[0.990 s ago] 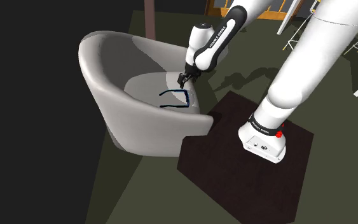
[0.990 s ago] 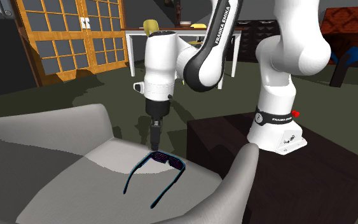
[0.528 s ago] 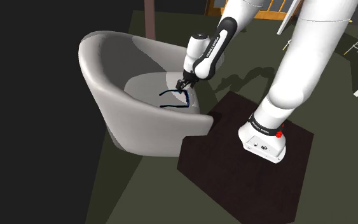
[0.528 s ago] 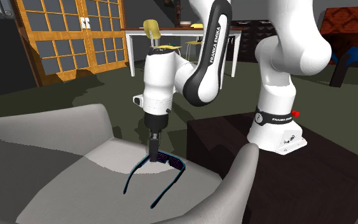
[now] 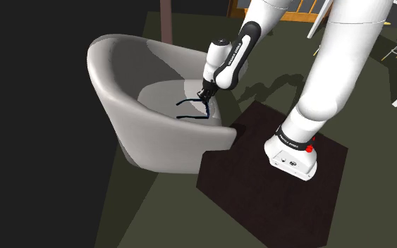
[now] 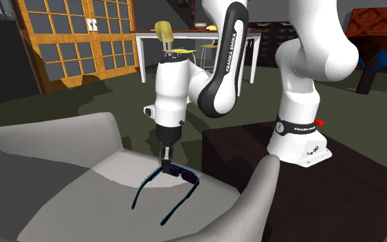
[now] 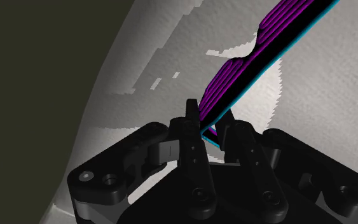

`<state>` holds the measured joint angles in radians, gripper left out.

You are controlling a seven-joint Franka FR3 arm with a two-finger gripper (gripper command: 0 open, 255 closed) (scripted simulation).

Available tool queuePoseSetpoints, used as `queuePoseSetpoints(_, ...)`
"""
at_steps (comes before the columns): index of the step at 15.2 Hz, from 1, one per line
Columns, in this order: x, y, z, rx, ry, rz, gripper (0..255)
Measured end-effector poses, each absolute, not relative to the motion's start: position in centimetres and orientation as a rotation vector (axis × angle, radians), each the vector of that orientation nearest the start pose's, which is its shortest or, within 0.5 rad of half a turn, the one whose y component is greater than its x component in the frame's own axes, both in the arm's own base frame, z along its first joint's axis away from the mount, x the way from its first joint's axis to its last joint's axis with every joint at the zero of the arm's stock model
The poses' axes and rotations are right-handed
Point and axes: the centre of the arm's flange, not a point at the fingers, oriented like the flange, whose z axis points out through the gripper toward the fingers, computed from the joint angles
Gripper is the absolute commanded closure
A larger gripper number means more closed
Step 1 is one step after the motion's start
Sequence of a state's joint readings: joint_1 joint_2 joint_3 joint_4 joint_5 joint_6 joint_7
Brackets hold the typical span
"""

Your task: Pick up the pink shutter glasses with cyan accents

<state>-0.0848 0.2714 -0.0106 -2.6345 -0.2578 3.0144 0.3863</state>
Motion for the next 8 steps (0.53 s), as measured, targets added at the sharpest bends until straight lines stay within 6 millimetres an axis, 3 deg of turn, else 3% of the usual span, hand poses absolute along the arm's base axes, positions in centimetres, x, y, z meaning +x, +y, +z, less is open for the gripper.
queuePoseSetpoints(4,43.0,-2.3,16.4,-3.149,0.359,-0.18,255)
queuePoseSetpoints(8,42.8,-2.3,17.8,-3.149,0.358,-0.178,255)
